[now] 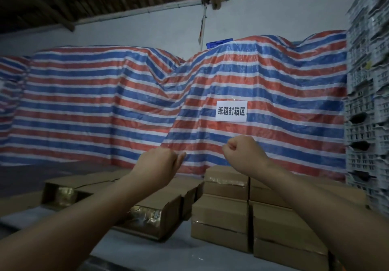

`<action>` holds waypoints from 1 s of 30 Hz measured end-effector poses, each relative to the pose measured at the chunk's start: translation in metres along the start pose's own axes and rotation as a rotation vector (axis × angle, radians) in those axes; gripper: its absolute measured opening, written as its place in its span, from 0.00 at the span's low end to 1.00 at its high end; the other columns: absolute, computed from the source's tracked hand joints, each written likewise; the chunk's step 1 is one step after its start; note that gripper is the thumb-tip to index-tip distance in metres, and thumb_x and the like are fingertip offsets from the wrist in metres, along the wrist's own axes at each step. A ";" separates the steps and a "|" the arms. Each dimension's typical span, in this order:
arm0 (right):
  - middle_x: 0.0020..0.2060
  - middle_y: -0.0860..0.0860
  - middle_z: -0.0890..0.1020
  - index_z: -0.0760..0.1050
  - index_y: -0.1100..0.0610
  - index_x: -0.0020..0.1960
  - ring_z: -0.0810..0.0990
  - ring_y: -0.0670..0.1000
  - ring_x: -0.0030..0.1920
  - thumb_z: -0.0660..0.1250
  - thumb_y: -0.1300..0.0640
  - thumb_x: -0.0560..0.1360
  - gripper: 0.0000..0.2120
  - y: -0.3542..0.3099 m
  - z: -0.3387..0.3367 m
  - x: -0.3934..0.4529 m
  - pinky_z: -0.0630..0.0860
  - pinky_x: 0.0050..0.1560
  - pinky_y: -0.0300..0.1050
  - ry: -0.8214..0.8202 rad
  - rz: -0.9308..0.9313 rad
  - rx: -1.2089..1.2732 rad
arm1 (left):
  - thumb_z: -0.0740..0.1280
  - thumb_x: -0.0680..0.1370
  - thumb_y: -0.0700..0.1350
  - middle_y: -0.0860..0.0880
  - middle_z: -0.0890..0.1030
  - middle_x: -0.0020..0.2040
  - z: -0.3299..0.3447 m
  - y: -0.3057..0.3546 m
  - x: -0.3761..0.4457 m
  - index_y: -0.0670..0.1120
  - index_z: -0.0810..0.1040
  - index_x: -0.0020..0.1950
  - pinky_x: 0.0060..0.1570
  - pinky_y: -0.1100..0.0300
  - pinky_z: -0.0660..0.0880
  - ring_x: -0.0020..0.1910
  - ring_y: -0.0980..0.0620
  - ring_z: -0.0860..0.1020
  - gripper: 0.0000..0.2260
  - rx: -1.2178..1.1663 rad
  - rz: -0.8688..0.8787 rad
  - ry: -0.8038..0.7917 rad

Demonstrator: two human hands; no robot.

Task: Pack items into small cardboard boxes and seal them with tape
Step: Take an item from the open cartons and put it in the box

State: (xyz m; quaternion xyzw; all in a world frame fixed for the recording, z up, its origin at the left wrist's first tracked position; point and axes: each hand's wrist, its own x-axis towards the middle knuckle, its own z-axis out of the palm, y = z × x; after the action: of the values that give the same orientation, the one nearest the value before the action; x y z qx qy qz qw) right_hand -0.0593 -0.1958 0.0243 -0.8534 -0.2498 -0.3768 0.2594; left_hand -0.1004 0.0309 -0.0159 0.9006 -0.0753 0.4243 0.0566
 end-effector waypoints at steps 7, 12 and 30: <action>0.26 0.48 0.66 0.61 0.53 0.30 0.64 0.48 0.28 0.61 0.55 0.80 0.21 -0.024 0.067 0.006 0.62 0.30 0.44 -0.096 -0.025 0.013 | 0.60 0.83 0.50 0.52 0.78 0.41 0.003 -0.048 -0.007 0.51 0.78 0.48 0.48 0.58 0.80 0.39 0.56 0.79 0.09 0.059 -0.084 -0.059; 0.28 0.45 0.69 0.64 0.49 0.32 0.69 0.44 0.29 0.63 0.52 0.80 0.18 -0.027 0.124 0.006 0.63 0.30 0.39 -0.162 -0.034 0.012 | 0.63 0.82 0.47 0.54 0.78 0.45 0.030 -0.090 -0.017 0.52 0.77 0.50 0.51 0.60 0.78 0.44 0.58 0.78 0.04 -0.004 -0.167 -0.116; 0.72 0.54 0.69 0.64 0.54 0.74 0.64 0.59 0.73 0.57 0.37 0.79 0.30 -0.017 0.248 -0.026 0.50 0.78 0.63 -0.553 -0.084 -0.308 | 0.63 0.81 0.51 0.55 0.77 0.38 0.137 -0.163 -0.031 0.53 0.78 0.55 0.42 0.64 0.77 0.38 0.61 0.77 0.06 0.111 -0.291 -0.314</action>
State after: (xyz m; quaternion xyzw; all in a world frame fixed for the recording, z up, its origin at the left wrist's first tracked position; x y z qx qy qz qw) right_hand 0.0421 -0.0325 -0.1356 -0.9417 -0.2859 -0.1744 0.0336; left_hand 0.0134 0.1706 -0.1324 0.9587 0.0711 0.2697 0.0554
